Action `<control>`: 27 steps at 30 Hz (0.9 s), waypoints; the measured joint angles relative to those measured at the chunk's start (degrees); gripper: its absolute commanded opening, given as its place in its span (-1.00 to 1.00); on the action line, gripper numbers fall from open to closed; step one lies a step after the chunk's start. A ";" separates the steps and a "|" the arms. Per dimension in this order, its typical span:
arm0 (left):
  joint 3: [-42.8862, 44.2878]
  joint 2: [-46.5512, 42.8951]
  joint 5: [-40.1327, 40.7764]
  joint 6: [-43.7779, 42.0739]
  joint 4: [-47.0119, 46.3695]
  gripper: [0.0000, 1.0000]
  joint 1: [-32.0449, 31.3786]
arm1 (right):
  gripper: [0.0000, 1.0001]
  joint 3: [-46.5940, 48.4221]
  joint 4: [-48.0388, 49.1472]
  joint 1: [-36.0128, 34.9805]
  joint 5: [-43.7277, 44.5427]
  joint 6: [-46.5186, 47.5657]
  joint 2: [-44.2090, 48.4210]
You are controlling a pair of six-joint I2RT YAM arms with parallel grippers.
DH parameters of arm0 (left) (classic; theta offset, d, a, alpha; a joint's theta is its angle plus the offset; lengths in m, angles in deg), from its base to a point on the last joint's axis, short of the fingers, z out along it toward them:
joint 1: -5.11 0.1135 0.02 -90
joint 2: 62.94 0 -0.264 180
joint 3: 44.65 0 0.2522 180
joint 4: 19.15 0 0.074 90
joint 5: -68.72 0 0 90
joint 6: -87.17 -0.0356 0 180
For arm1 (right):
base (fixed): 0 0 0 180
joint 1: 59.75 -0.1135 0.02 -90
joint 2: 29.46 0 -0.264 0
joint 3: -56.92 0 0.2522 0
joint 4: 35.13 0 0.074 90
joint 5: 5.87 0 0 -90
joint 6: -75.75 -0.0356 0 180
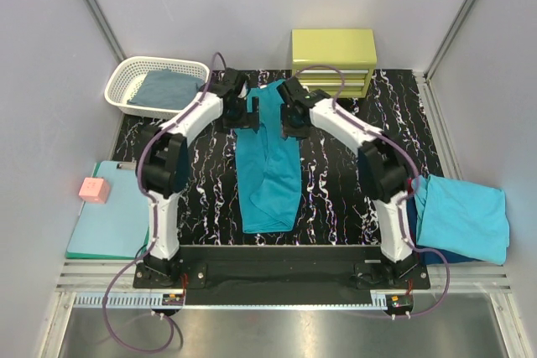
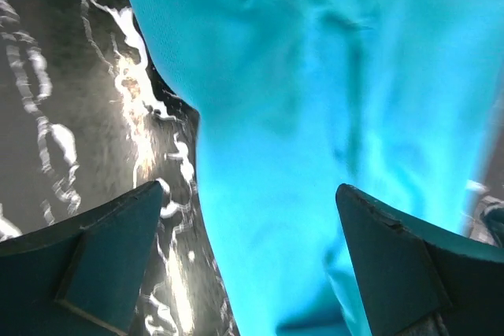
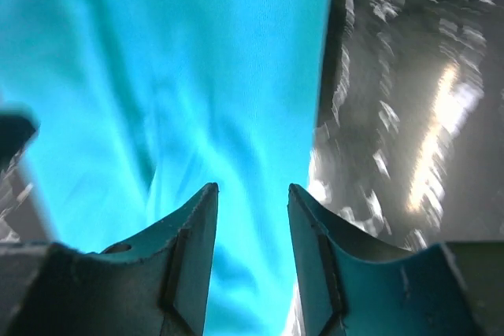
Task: Fold and stack the t-shirts
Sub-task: Fold the tshirt
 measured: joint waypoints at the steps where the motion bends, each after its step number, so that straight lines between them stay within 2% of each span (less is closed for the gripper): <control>1: -0.66 -2.03 -0.04 0.00 -0.52 0.98 -0.17 | -0.03 -2.12 0.31 -0.35 0.59 -0.02 3.54; 6: -3.43 -9.25 -0.11 -0.33 -4.22 0.97 -2.75 | -0.21 -11.39 1.73 -6.99 4.48 -0.11 21.49; 7: -3.56 -9.35 -0.24 -0.50 -4.81 0.96 -3.28 | -0.31 -13.46 2.10 -9.40 5.05 -0.35 24.55; 10: -3.52 -7.06 -0.87 -1.03 -5.79 0.77 -4.61 | -0.53 -19.56 2.32 -16.55 5.99 -1.66 30.03; 12: -2.99 -4.26 -1.40 -1.53 -5.81 0.62 -4.61 | -0.66 -23.80 2.14 -19.80 6.03 -3.17 30.71; 15: -1.42 1.55 -2.16 -1.97 -5.64 0.51 -3.85 | -0.84 -29.92 1.25 -22.56 6.60 -5.73 30.38; 19: 1.29 6.75 -2.40 -2.10 -4.02 0.37 -2.56 | -0.91 -33.88 -0.79 -25.00 8.02 -8.11 30.38; 27: 6.23 8.48 -3.10 -2.14 -4.61 0.29 -1.64 | -1.00 -34.75 -1.14 -26.16 9.97 -9.57 30.38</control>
